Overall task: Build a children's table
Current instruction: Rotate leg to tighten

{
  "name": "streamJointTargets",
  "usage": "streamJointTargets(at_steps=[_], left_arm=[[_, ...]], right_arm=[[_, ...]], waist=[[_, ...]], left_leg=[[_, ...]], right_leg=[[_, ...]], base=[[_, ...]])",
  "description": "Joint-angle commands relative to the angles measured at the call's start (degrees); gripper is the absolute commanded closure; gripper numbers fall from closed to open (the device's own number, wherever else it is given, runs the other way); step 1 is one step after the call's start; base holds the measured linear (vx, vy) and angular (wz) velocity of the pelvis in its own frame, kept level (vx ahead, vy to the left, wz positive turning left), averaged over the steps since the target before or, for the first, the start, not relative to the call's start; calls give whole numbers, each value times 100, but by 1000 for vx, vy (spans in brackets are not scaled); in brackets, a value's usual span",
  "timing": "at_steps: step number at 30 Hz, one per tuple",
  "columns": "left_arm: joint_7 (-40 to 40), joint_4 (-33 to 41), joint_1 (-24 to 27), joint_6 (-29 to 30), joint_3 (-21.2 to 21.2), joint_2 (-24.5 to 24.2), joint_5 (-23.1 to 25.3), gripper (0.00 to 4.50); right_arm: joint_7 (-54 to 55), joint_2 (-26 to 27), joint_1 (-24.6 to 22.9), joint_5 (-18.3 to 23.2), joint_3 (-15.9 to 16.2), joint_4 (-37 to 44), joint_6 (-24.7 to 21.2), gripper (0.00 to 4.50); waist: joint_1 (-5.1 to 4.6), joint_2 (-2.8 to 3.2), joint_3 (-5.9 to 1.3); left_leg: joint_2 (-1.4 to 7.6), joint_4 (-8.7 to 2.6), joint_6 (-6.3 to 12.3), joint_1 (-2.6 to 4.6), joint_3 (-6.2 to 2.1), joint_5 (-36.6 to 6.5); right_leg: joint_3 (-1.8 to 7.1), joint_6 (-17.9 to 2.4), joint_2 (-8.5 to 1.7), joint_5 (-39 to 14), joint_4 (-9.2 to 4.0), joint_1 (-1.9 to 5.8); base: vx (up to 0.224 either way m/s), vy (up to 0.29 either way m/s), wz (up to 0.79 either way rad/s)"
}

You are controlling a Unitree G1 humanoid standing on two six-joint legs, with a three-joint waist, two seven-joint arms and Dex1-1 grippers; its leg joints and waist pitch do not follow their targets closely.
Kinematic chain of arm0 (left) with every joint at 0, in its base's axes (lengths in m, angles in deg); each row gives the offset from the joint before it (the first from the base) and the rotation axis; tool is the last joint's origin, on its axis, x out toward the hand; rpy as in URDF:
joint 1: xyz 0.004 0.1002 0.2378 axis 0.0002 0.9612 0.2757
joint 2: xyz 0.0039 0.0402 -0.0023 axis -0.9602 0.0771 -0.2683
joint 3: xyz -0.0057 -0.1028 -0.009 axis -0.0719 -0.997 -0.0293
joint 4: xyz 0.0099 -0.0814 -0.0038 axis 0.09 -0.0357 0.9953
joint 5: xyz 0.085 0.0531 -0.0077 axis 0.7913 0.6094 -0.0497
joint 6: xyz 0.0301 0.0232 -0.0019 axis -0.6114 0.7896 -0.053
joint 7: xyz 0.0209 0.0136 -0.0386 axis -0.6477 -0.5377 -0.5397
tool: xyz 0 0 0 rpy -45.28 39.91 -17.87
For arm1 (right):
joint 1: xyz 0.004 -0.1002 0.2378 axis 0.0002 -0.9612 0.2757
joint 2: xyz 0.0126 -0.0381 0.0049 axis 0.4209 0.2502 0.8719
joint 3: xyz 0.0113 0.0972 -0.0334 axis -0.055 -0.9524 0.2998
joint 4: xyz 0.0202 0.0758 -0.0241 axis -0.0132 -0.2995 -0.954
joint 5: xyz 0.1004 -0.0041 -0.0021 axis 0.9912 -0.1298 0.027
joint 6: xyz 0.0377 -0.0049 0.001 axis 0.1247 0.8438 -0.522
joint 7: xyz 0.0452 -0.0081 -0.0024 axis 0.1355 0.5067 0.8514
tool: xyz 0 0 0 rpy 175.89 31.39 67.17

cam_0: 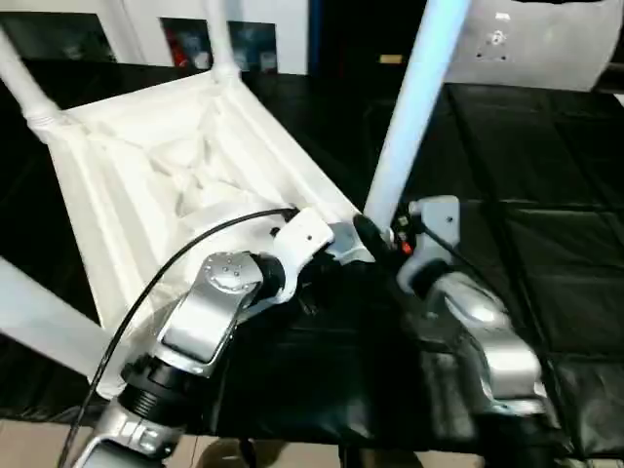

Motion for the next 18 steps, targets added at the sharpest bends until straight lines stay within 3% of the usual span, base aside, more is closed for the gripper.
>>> streamJointTargets(at_steps=[1,3,6,9,12,14,15,18], left_arm=[[239,62,-57,-417,20,-32,-197,450],[259,25,-58,-453,6,-100,-192,450],[155,-301,-139,-800,-145,-309,-68,450],[130,-360,-160,-844,-221,-300,-119,450],[185,-368,-161,-893,-306,-275,-243,450],[246,-337,-146,-939,-336,-276,-345,397],[252,-333,-144,-945,-338,-277,-354,397],[204,-122,-38,-902,-479,-124,-606,367]], right_arm=[[-224,-134,-91,97,-79,57,136,129],[-315,-239,-108,141,-142,70,200,109],[-1113,-672,-193,954,-616,326,252,86],[-1392,-880,-212,1149,-674,435,220,61],[-1758,-1187,-243,1437,-721,677,-179,29],[-2024,-1358,-270,1678,-703,817,-306,17],[-2047,-1372,-271,1703,-702,830,-316,9],[-2264,-1391,-248,2280,-630,1210,-614,0]], waist=[[16,-45,-379],[22,-47,-382],[56,-44,-381],[59,-69,-379],[51,-94,-366],[58,-90,-372],[59,-95,-376],[80,-98,-364]], left_leg=[[99,-318,438,35,-4,-972],[105,-312,444,39,-3,-939],[115,-308,536,51,-2,-996],[102,-308,541,37,1,-982],[101,-307,583,38,2,-974],[104,-299,604,36,1,-953],[97,-294,627,28,-2,-940],[124,-297,668,28,-1,-864]], right_leg=[[237,-905,-308,-1447,-430,410],[239,-942,-311,-1419,-427,409],[239,-937,-312,-1437,-430,419],[224,-929,-312,-1587,-443,419],[222,-931,-307,-1703,-461,416],[224,-911,-315,-1753,-462,410],[219,-905,-312,-1775,-466,415],[215,-1000,-316,-1630,-449,397]], base=[[0,0,0],[0,0,0],[0,0,0],[0,0,0],[0,0,0],[0,0,0],[0,0,0],[0,0,0]])
